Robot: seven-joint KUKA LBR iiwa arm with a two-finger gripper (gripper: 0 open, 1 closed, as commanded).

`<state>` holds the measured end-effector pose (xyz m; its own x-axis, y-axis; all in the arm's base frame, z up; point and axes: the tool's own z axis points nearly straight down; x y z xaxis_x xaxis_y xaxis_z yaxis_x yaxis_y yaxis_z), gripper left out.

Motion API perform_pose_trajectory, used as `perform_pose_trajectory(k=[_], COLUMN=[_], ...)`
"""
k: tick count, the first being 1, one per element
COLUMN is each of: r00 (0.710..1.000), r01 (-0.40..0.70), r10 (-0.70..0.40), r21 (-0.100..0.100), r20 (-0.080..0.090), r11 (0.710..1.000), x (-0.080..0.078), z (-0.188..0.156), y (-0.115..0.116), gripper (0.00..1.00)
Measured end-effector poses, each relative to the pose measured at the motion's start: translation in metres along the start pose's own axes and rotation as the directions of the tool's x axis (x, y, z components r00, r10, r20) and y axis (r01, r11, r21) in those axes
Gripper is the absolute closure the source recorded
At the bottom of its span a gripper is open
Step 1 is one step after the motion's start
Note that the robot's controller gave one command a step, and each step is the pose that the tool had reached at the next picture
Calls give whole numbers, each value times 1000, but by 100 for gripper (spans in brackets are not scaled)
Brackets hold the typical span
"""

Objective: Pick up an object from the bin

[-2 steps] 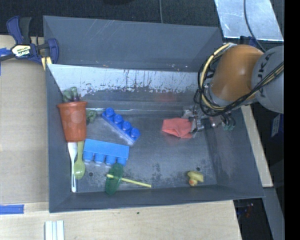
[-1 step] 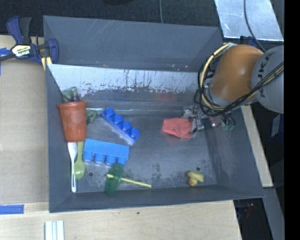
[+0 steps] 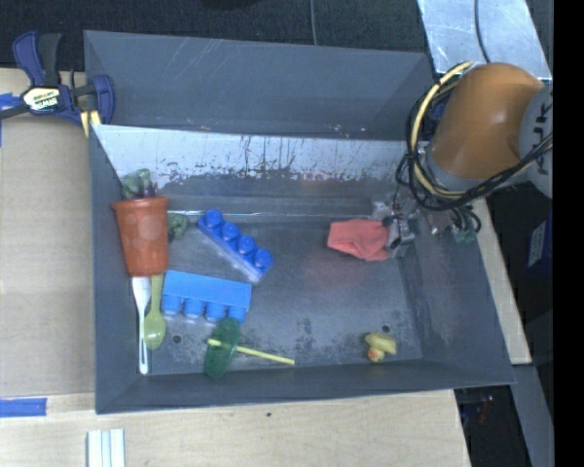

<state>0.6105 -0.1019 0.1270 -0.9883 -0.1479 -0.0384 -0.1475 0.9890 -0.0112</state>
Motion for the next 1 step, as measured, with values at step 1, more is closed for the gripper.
perform_pose_trajectory(k=[1], r00=[1000], r01=[27], r10=[-27], r21=[2], r20=[4], r11=[1000], x=[-6], z=[-76], y=[10], gripper=[100])
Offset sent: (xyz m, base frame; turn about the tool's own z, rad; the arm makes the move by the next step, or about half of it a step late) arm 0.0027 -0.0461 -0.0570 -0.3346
